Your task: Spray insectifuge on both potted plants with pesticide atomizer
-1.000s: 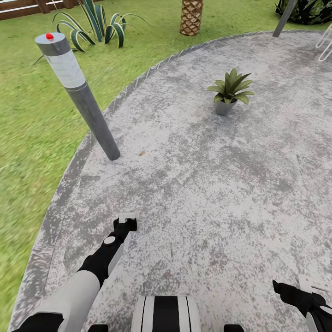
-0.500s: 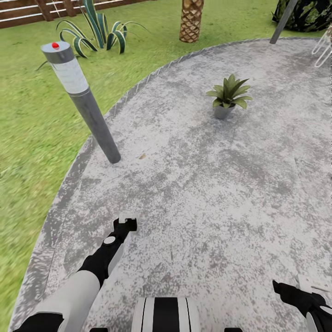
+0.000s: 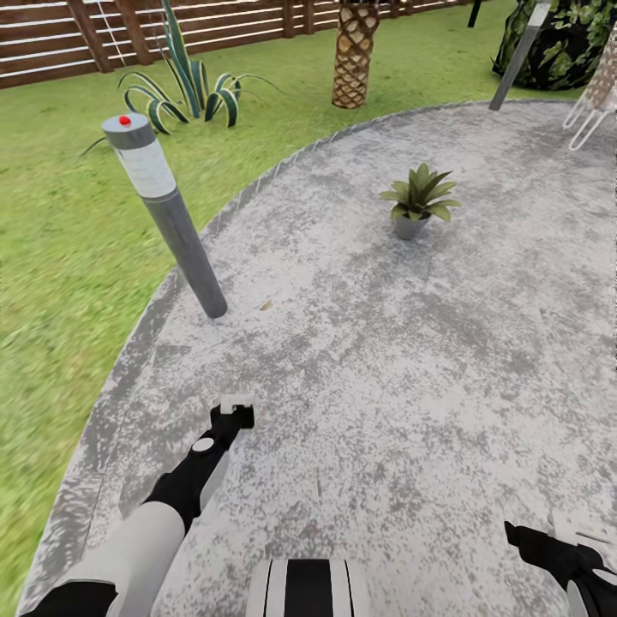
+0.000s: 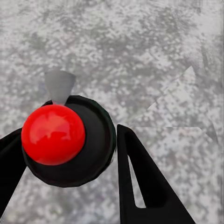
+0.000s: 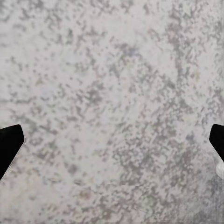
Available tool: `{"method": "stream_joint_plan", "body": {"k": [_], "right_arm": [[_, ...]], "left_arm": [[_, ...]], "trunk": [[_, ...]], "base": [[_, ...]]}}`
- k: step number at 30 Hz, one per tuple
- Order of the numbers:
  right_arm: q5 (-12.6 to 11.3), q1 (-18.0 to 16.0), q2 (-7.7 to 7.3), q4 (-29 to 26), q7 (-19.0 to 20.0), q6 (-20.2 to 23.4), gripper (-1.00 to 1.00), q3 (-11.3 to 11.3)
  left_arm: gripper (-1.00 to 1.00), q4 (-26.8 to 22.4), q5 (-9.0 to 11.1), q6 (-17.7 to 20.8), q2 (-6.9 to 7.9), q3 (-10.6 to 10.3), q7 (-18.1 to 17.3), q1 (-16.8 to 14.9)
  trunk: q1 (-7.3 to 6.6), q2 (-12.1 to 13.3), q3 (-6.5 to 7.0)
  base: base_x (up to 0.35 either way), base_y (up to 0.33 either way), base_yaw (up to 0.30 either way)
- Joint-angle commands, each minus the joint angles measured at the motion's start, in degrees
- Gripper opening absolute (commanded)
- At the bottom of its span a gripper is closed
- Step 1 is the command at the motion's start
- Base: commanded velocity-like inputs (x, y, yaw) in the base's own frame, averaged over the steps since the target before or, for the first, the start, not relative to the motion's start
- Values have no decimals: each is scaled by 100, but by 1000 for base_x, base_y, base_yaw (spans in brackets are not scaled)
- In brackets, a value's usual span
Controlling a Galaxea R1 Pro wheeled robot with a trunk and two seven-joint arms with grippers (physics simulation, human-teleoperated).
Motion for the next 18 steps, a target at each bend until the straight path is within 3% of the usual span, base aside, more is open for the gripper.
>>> {"method": "stream_joint_plan", "body": {"k": [1,5,9,13,18], "right_arm": [[-5,-2,2,-6,5,29,100,-1],[-5,-2,13,-5,6,29,100,3],[-5,-2,21,-1,6,29,100,69],[-1,-2,16,-4,-1,23,100,646],[4,-2,15,-6,-3,21,100,943]], "left_arm": [[-100,1,3,50,3,-14,6,-4],[-100,-4,-8,703,4,-12,6,-6],[-100,-5,-21,1062,8,-20,6,-6],[-100,-5,-10,1354,13,-8,-3,-7],[-100,-5,-5,1601,13,-8,-21,-7]], "trunk": [[-3,0,20],[-14,6,108],[-24,11,197],[-34,16,286],[-47,23,396]], "base": [[0,0,0],[0,0,0],[0,0,0],[0,0,0],[0,0,0]]}}
